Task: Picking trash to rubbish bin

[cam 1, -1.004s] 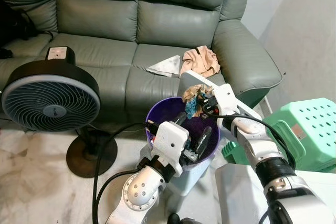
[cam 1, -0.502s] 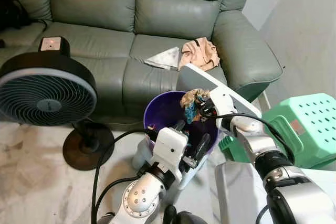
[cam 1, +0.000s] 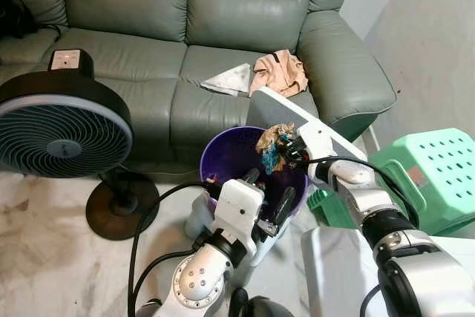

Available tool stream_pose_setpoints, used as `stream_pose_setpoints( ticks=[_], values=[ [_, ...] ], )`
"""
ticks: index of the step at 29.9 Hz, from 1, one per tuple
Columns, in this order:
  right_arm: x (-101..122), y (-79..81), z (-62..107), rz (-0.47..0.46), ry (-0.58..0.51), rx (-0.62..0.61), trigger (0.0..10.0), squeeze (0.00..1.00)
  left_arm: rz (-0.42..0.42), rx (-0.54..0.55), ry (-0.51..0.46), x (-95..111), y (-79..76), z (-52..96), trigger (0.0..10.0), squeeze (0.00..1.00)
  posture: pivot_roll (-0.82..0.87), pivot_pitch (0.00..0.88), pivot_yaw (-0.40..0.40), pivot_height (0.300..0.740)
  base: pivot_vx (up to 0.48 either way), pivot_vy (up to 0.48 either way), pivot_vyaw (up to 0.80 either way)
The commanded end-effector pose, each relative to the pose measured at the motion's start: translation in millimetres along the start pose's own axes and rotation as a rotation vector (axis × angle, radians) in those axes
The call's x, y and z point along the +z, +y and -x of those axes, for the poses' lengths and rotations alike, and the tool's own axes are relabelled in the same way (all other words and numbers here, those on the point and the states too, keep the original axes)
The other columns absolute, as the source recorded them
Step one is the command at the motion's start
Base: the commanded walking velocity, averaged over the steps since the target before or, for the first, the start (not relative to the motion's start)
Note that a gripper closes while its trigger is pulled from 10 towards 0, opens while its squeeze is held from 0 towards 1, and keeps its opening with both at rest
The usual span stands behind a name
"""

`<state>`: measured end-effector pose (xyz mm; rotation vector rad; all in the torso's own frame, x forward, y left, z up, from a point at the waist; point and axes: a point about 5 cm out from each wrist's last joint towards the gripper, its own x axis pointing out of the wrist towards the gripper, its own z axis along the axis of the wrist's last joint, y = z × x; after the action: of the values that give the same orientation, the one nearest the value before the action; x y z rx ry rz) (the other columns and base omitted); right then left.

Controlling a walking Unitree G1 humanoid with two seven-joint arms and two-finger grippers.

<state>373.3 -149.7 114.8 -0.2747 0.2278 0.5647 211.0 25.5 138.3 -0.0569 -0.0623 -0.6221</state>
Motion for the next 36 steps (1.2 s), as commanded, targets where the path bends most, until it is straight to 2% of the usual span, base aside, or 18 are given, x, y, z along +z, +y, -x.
stream_pose_setpoints(
  ticks=[1, 13, 19, 21, 22, 24, 25, 27, 28, 29, 32, 33, 35, 36],
  values=[
    [-1.5, -4.3, 2.0, -0.012, 0.006, -0.004, 10.0, 1.00, 0.054, -0.051, -0.027, 6.3, -21.5, -1.1, 10.0, 0.00, 0.07, 0.223, -0.186, 0.740, 0.000, 0.000, 0.00],
    [1.8, -3.6, 1.6, -0.021, -0.019, 0.026, 10.0, 1.00, 0.057, -0.048, -0.030, 6.1, -19.8, -1.3, 10.0, 0.00, 0.07, 0.211, -0.185, 0.740, 0.000, 0.000, 0.00],
    [7.7, -4.5, 1.9, -0.040, -0.071, 0.037, 10.0, 1.00, 0.039, -0.035, -0.042, 7.3, -12.1, -3.1, 10.0, 0.00, 0.08, 0.199, -0.180, 0.740, 0.000, 0.000, 0.00],
    [13.8, -5.5, 5.0, -0.043, -0.155, 0.056, 10.0, 1.00, 0.010, -0.022, -0.049, 8.0, -4.1, -4.8, 10.0, 0.00, 0.08, 0.188, -0.172, 0.740, 0.000, 0.000, 0.00],
    [13.8, -5.5, 5.0, -0.043, -0.155, 0.056, 10.0, 1.00, 0.010, -0.022, -0.049, 8.0, -4.1, -4.8, 10.0, 0.00, 0.08, 0.188, -0.172, 0.740, 0.000, 0.000, 0.00],
    [20.2, -9.0, 9.9, -0.093, -0.258, 0.053, 10.0, 1.00, -0.049, 0.002, -0.051, 8.0, 7.5, -8.0, 10.0, 0.00, 0.09, 0.179, -0.167, 0.740, 0.000, 0.000, 0.00],
    [20.6, -9.3, 10.2, -0.097, -0.264, 0.053, 10.0, 1.00, -0.052, 0.004, -0.051, 8.0, 8.2, -8.2, 10.0, 0.00, 0.09, 0.179, -0.167, 0.740, 0.000, 0.000, 0.00],
    [26.2, -11.2, 15.2, -0.138, -0.362, 0.048, 10.0, 1.00, -0.078, 0.063, -0.064, 9.7, 25.1, -12.3, 10.0, 0.00, 0.09, 0.165, -0.156, 0.740, 0.000, 0.000, 0.00],
    [27.6, -11.7, 16.8, -0.151, -0.390, 0.043, 10.0, 0.91, -0.085, 0.085, -0.064, 9.8, 32.1, -13.8, 10.0, 0.00, 0.09, 0.151, -0.147, 0.740, 0.000, 0.000, 0.00],
    [27.8, -13.0, 18.4, -0.164, -0.405, 0.026, 10.0, 0.00, -0.090, 0.115, -0.060, 10.3, 40.1, -16.1, 10.0, 0.00, 0.09, 0.151, -0.147, 0.740, 0.000, 0.000, 0.00],
    [28.3, -15.1, 25.1, -0.215, -0.471, -0.022, 10.0, 0.00, -0.084, 0.189, -0.081, 19.2, 68.7, -24.4, 10.0, 0.00, 0.08, 0.113, -0.124, 0.740, 0.000, 0.000, 0.00],
    [28.3, -15.4, 26.1, -0.222, -0.481, -0.033, 10.0, 0.00, -0.086, 0.202, -0.083, 20.7, 73.7, -25.8, 10.0, 0.00, 0.08, 0.113, -0.124, 0.740, 0.000, 0.000, 0.00],
    [27.9, -18.7, 31.8, -0.225, -0.509, -0.105, 10.0, 0.00, -0.099, 0.239, -0.090, 26.8, 90.4, -31.6, 10.0, 0.00, 0.07, 0.090, -0.109, 0.740, 0.000, 0.000, 0.00],
    [27.9, -18.7, 31.8, -0.225, -0.509, -0.105, 10.0, 0.00, -0.099, 0.239, -0.090, 26.8, 90.4, -31.6, 10.0, 0.00, 0.07, 0.090, -0.109, 0.740, 0.000, 0.000, 0.00]
  ],
)
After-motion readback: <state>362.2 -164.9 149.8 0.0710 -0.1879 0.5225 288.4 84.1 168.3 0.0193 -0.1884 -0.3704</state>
